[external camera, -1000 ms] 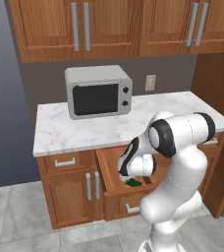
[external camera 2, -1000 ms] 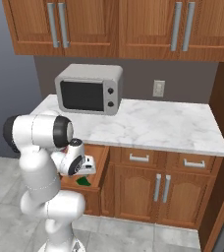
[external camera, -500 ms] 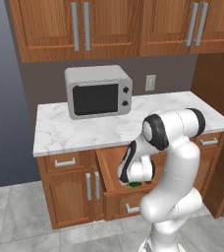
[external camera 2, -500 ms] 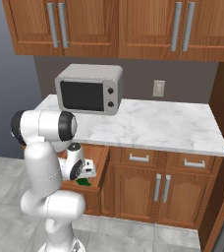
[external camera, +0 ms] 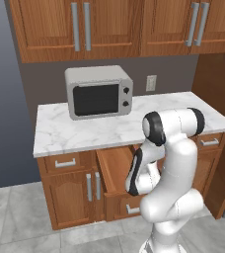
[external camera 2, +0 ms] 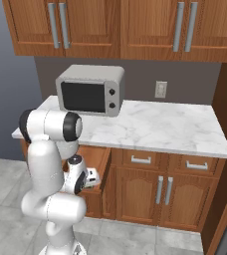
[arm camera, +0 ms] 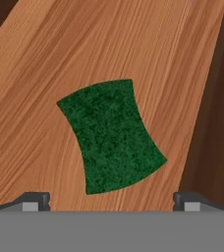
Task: Restock the sink supplies by placing the sponge and soap dispenser on the counter and next to the sink. Make sure the soap dispenser is upright.
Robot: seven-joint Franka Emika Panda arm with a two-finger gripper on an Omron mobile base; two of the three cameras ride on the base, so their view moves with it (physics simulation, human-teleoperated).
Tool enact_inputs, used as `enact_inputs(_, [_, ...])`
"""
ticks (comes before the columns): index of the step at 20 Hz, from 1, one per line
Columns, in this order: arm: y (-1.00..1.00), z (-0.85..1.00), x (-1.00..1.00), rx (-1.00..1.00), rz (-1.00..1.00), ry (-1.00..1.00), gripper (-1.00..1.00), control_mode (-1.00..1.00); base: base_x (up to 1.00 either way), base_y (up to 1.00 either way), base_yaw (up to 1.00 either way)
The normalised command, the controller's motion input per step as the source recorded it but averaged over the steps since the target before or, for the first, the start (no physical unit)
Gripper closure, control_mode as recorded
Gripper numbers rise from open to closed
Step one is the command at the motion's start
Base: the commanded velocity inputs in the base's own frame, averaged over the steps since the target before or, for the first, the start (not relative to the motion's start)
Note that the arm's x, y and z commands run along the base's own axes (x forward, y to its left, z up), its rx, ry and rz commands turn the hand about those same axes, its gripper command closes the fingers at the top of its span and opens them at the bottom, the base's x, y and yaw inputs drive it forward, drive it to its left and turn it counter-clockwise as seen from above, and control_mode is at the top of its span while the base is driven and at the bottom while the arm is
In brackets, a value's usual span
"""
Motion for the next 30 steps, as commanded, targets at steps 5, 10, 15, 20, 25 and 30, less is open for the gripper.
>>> enact_inputs(5, [0.16, 0.34, 0.04, -0.04, -0.03, 0.06, -1.0, -1.0, 0.0, 0.0, 0.0])
enact_inputs(10, [0.23, 0.52, 0.01, -0.05, -0.04, 0.08, -1.0, -1.0, 0.0, 0.0, 0.0])
enact_inputs(15, [0.31, 0.24, 0.0, -0.03, -0.02, 0.11, -1.0, -1.0, 0.0, 0.0, 0.0])
enact_inputs(20, [0.53, 0.01, 0.0, -0.01, 0.0, 0.18, -1.0, -1.0, 0.0, 0.0, 0.0])
enact_inputs(25, [0.36, 0.0, 0.04, 0.0, 0.0, 0.18, -1.0, -1.0, 0.0, 0.0, 0.0])
enact_inputs(30, [0.06, -0.05, 0.01, 0.0, 0.0, 0.05, -1.0, -1.0, 0.0, 0.0, 0.0])
